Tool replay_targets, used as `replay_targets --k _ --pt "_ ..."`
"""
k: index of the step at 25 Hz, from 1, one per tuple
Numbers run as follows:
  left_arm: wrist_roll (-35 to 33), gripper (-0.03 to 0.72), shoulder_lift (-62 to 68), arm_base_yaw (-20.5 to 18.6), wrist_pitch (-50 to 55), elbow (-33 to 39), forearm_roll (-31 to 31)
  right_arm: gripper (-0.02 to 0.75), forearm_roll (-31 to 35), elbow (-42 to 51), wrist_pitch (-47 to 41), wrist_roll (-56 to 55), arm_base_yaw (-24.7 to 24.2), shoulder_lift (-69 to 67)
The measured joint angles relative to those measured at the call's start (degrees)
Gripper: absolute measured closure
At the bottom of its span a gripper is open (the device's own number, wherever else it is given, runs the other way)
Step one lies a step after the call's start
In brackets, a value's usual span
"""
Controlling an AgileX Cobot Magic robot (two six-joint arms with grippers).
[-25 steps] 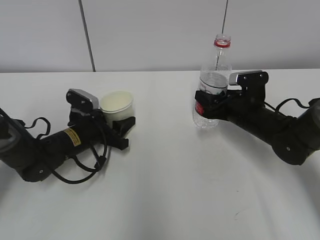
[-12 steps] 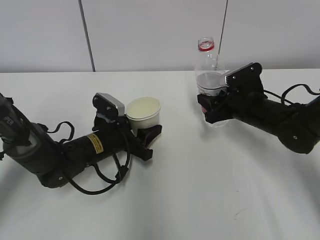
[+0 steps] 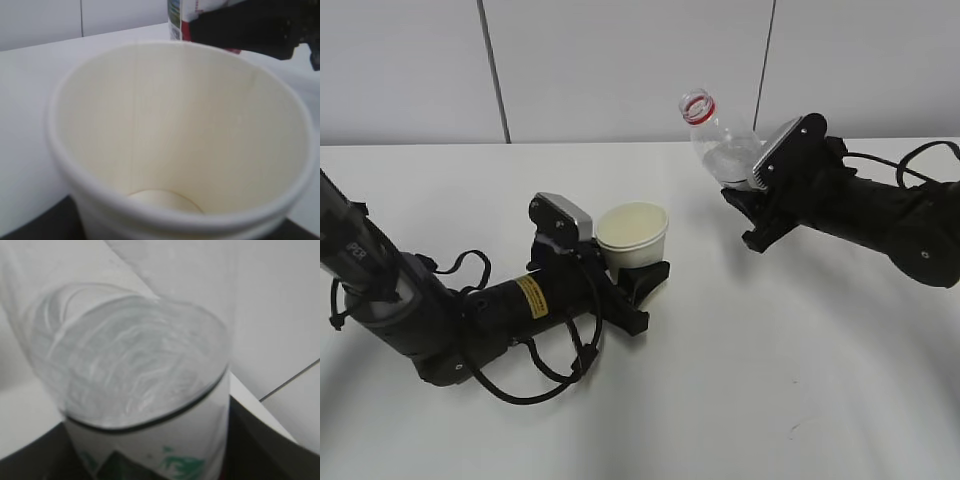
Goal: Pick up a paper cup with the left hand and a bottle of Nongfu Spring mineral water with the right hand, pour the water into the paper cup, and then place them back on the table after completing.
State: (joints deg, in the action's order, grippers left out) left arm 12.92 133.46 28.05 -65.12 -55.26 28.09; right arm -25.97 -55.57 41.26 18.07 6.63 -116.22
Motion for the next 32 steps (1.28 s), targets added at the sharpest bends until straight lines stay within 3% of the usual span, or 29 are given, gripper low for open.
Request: replay_targets --k 11,32 --pt "0.0 0.301 0.0 0.5 0.0 -0.1 0.1 0.281 -0.3 0.1 -0.1 17.9 0.0 0.1" --pt "0.0 0.301 0.0 0.5 0.0 -0.1 2.1 0.283 2.4 0.1 1.7 38.7 0.0 0.1"
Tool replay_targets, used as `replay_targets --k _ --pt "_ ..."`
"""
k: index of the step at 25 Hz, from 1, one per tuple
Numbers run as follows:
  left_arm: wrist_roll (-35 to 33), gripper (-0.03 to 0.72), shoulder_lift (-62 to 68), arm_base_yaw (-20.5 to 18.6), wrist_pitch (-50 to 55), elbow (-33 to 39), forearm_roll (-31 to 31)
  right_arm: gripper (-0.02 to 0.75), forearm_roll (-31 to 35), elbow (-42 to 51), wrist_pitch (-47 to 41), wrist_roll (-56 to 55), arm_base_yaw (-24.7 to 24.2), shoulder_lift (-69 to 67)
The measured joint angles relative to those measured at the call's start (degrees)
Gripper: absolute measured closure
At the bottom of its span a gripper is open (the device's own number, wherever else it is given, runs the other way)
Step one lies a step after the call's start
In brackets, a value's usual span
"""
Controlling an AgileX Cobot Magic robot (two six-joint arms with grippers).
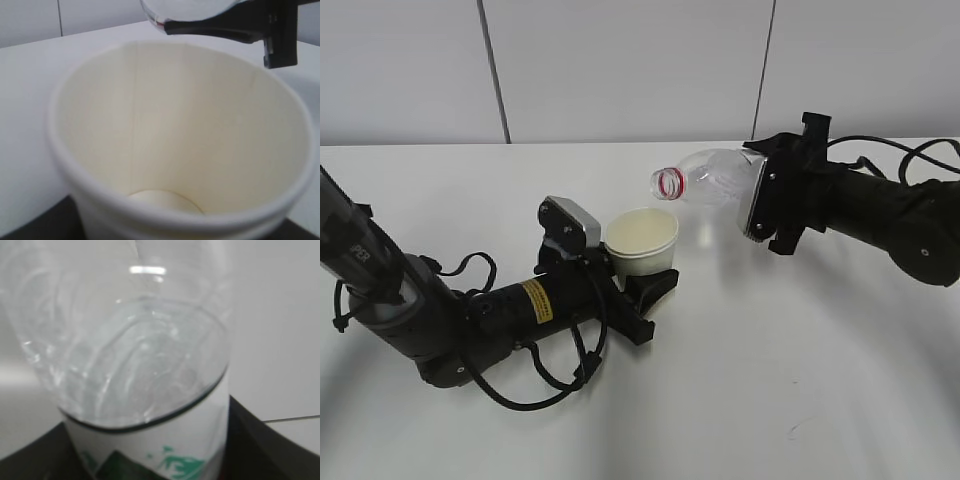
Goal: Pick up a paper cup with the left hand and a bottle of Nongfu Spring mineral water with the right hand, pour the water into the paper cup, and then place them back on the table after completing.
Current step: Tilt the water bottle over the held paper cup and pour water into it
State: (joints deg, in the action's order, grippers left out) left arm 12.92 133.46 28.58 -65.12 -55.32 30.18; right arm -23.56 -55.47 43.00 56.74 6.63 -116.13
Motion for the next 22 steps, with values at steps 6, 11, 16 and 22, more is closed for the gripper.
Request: replay_targets --k 6,11,16,22 --pt "0.0 0.301 0.0 0.0 0.0 0.0 0.6 0.285 0.8 -0.1 0.0 2.9 0.0 0.0" --pt "0.0 0.301 0.0 0.0 0.0 0.0 1.0 0.286 1.6 -0.1 0.0 6.8 0.0 0.0" --pt "0.0 0.301 0.0 0.0 0.0 0.0 1.5 0.286 2.7 -0.1 1.5 9.0 0.0 0.0" --pt "0.0 0.301 0.0 0.0 0.0 0.0 2.5 0.286 3.2 -0.1 2.9 10.4 0.0 0.0"
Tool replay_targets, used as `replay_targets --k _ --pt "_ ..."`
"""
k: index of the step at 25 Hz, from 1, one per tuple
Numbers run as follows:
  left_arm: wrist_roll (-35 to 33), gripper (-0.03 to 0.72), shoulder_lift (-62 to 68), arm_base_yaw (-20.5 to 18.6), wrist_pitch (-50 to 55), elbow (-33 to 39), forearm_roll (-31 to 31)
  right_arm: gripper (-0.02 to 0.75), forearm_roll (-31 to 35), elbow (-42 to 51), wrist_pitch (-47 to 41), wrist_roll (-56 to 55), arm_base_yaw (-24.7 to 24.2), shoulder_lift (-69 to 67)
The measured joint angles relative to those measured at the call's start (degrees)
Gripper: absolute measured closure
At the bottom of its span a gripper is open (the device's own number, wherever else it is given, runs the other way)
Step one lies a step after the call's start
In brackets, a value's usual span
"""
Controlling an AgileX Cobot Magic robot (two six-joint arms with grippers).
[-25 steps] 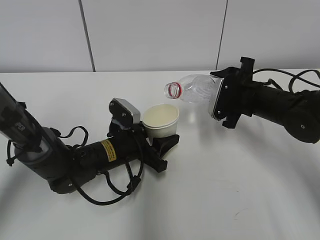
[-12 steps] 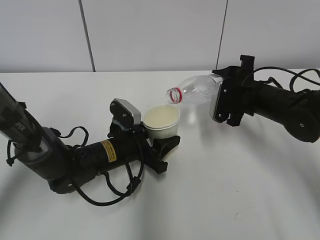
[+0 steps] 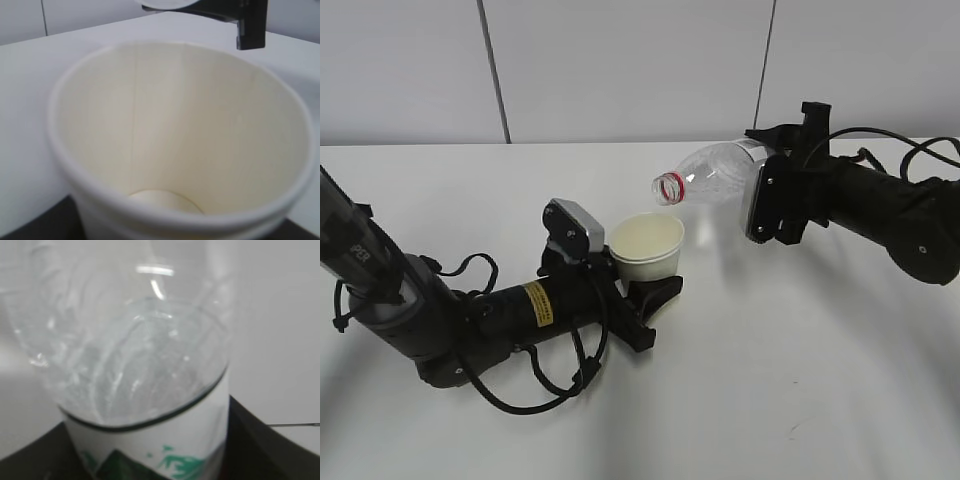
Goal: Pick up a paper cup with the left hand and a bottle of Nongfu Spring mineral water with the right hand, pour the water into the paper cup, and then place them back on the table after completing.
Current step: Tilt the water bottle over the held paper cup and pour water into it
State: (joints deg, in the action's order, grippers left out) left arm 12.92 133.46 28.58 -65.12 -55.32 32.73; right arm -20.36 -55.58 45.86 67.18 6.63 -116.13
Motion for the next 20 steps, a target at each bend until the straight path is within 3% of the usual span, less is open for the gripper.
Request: replay_targets --k 20 --pt "0.0 0.301 0.0 0.0 0.0 0.0 0.6 0.286 0.1 0.0 1.9 7.2 0.0 -0.1"
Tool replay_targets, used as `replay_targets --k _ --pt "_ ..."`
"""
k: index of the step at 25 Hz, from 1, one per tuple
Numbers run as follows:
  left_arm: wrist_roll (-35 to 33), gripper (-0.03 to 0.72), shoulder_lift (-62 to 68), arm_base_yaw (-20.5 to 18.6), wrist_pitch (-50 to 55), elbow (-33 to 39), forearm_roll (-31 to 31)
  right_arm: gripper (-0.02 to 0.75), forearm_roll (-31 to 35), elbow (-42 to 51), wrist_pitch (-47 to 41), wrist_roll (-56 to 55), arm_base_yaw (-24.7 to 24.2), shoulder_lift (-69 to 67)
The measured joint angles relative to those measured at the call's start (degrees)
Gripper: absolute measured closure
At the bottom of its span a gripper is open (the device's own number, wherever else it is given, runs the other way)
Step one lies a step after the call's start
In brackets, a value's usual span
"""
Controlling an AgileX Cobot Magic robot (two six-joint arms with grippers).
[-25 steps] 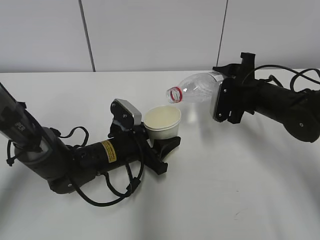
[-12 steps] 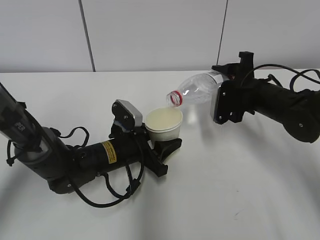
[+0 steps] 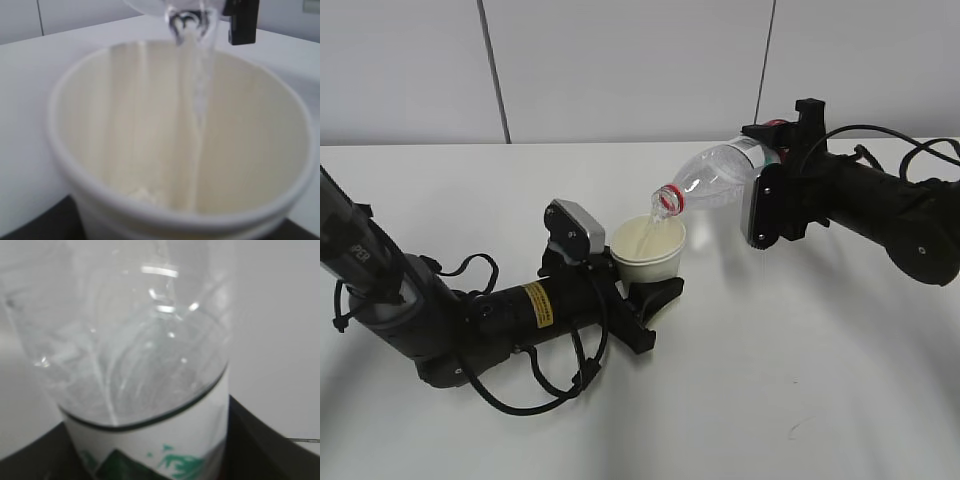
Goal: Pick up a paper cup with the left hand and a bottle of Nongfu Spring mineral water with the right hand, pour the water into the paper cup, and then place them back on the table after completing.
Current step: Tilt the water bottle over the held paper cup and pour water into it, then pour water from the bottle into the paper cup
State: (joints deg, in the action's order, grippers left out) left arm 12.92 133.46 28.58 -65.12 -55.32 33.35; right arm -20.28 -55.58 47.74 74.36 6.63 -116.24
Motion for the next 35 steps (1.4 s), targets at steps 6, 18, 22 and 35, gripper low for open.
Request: replay_targets --k 6,18,22,35 --pt "0.0 0.301 0.0 0.0 0.0 0.0 0.3 0.286 0.1 0.0 0.4 0.1 0.0 0.0" --pt "0.0 0.301 0.0 0.0 0.0 0.0 0.3 0.286 1.7 0.0 0.4 1.1 0.0 0.0" --pt "0.0 0.301 0.0 0.0 0.1 0.0 0.4 0.286 1.8 0.0 0.4 1.1 0.0 0.0" --pt "0.0 0.302 0.0 0.0 0.1 0.0 0.5 0.286 2.0 0.0 0.6 1.3 0.0 0.0"
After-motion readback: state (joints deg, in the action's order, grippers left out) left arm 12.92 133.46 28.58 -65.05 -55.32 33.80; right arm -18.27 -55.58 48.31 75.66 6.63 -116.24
